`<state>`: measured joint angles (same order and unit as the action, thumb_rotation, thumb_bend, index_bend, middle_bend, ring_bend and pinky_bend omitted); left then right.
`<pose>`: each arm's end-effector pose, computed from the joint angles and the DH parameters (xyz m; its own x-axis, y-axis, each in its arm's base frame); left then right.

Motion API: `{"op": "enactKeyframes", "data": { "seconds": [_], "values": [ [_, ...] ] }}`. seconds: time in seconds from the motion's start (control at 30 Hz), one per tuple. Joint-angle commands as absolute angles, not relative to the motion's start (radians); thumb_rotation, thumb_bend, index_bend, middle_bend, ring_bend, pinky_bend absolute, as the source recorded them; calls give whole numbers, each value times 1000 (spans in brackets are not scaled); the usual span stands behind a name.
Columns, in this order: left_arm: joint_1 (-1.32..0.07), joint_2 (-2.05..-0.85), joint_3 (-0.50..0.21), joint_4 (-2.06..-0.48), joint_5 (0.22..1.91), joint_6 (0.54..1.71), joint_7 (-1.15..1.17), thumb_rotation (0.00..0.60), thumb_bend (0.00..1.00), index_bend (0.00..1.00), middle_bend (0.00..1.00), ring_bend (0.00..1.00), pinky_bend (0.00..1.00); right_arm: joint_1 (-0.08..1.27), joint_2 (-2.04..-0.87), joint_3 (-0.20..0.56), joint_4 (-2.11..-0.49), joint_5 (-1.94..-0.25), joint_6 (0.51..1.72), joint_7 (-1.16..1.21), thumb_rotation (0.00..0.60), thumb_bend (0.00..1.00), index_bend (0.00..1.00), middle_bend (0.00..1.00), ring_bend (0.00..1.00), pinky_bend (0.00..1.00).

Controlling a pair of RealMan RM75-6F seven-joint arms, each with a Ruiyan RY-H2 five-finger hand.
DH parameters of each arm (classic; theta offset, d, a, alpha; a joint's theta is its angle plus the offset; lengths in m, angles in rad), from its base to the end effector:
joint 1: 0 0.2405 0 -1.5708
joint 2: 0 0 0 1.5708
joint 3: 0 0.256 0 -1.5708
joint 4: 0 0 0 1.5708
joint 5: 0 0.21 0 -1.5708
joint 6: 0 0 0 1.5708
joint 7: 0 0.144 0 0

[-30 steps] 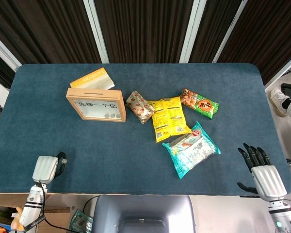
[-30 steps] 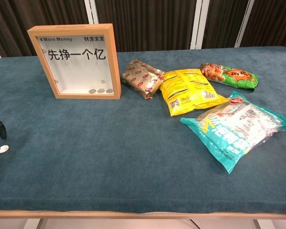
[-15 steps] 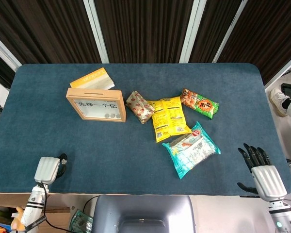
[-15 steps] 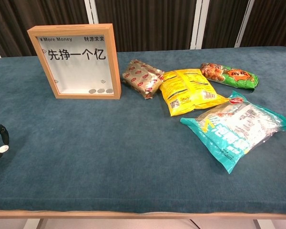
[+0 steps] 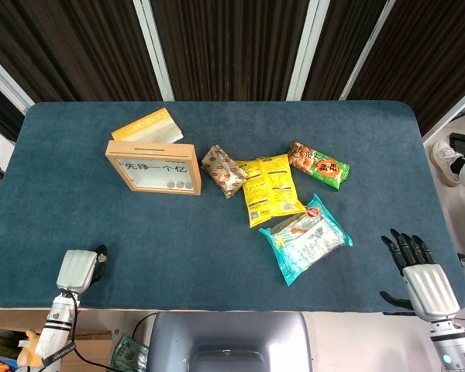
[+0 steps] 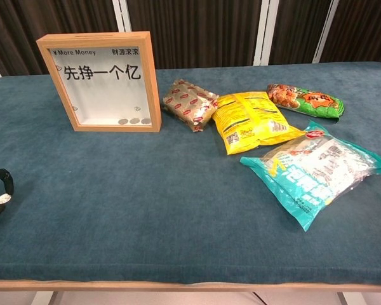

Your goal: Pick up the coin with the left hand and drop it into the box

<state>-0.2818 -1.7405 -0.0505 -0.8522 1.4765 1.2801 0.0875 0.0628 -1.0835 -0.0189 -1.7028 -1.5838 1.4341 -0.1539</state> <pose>-0.3394 0.2506 -0.0033 0.5970 0.0956 0.7965 0.8012 -0.1226 -0.5858 -0.2963 -0.1572 0.1421 0.4932 -0.1206 0.8615 -0.8697 -0.0889 0.4854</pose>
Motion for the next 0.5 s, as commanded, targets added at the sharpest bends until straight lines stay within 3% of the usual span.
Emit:
{"op": "enactKeyframes", "data": {
  "seconds": [0.03,0.5],
  "values": [
    [-283,-1740,-50,-852,1473,1278,96,600,345,447,1000,1000,1000,63,-1083,-19,-1702,-1583,1433,-154,600,185,0,0,0,0],
    [-274,-1730,-43,-848,1470,1294,91,600,344,434,1000,1000,1000,64,-1086,-19,-1703,-1580,1430,-162,600,185,0,0,0,0]
  ]
}}
